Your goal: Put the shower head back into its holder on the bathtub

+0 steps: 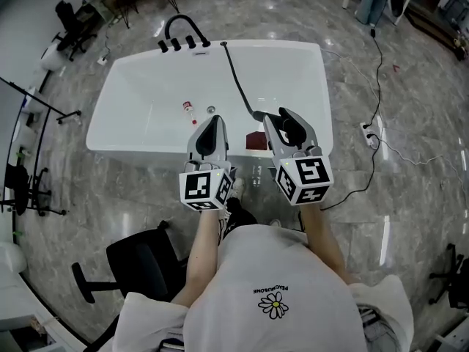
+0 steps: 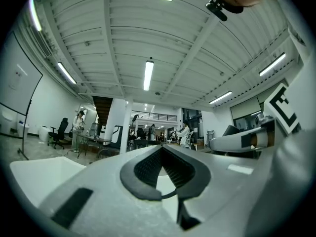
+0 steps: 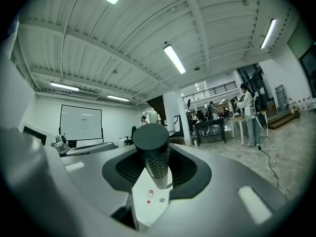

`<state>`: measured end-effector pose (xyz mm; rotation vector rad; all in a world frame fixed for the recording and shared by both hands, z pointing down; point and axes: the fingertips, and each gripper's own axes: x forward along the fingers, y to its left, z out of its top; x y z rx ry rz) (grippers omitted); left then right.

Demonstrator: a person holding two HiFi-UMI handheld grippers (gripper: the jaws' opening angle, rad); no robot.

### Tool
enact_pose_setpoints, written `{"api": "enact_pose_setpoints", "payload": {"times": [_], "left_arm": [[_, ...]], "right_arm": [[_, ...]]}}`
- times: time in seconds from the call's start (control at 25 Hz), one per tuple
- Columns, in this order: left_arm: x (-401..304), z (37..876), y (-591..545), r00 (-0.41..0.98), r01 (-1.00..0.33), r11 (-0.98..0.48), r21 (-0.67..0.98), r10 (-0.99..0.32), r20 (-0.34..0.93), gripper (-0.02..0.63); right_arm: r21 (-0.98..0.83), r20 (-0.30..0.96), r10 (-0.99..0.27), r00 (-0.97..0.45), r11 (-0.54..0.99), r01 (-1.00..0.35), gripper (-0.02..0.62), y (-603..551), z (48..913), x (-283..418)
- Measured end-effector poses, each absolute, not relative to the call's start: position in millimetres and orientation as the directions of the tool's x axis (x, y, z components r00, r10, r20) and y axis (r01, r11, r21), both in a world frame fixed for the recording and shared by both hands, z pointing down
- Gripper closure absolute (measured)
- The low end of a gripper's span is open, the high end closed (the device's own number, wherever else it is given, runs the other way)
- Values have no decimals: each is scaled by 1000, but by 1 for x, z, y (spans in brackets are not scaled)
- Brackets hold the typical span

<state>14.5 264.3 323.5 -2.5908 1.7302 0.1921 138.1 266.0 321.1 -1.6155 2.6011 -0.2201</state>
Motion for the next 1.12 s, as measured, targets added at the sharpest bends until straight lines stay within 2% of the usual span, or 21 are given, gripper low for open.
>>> {"api": "enact_pose_setpoints", "payload": {"times": [0.48, 1.12], "left_arm": [[-16, 359, 203, 382, -919, -385, 83, -923, -48, 607], [-140, 380, 48, 350, -914, -348, 211, -936, -28, 607]], "right_arm": [[-224, 72, -891, -449, 424, -878, 456, 205, 338, 117], [-158, 200, -887, -417, 391, -907, 456, 41, 348, 18]]}}
